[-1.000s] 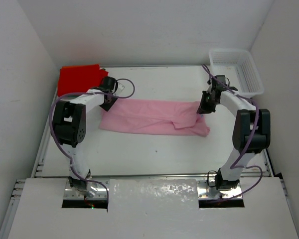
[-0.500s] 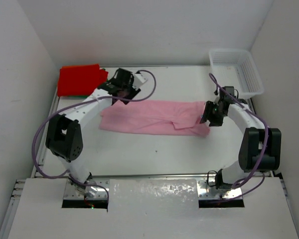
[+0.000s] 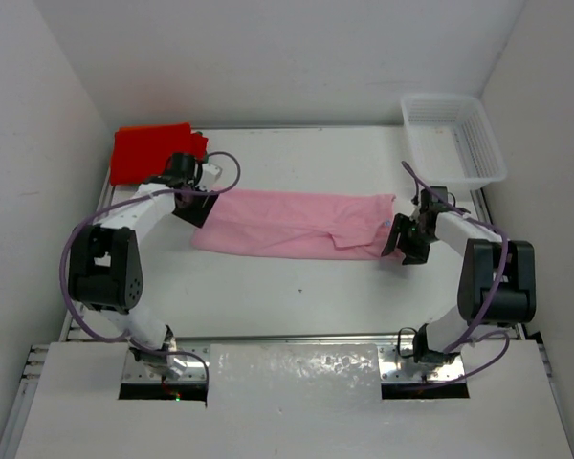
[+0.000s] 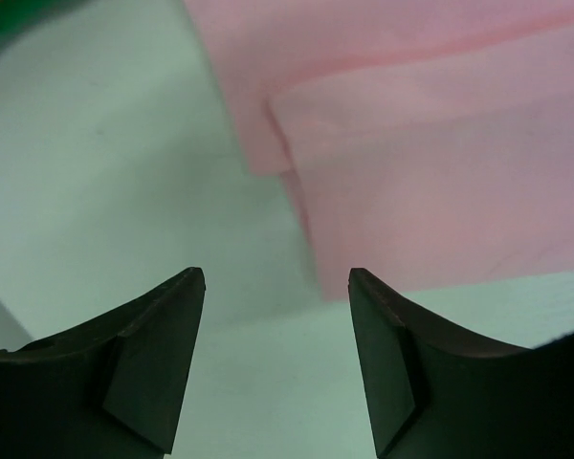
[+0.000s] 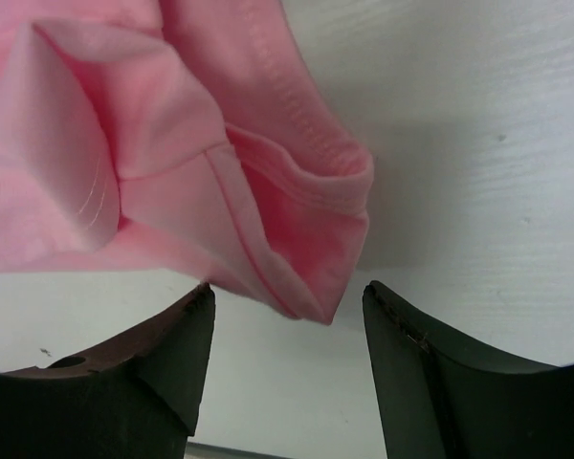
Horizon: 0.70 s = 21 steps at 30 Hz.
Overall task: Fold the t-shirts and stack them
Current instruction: Fold the other side of the tshirt into a rectangle
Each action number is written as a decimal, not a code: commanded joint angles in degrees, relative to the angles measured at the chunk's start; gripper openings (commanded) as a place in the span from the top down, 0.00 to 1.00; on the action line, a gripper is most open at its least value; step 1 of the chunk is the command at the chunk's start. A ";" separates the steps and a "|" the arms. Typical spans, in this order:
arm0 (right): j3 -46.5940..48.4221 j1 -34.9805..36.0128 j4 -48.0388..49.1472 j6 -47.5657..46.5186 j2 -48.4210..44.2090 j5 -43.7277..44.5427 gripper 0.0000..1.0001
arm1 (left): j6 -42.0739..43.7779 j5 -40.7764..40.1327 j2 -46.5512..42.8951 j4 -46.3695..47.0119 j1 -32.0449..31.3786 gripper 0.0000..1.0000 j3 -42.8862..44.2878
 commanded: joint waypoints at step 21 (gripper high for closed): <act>-6.51 -2.92 11.24 5.80 1.19 -5.72 0.94 | -3.44 14.25 7.13 4.80 6.06 1.00 -9.12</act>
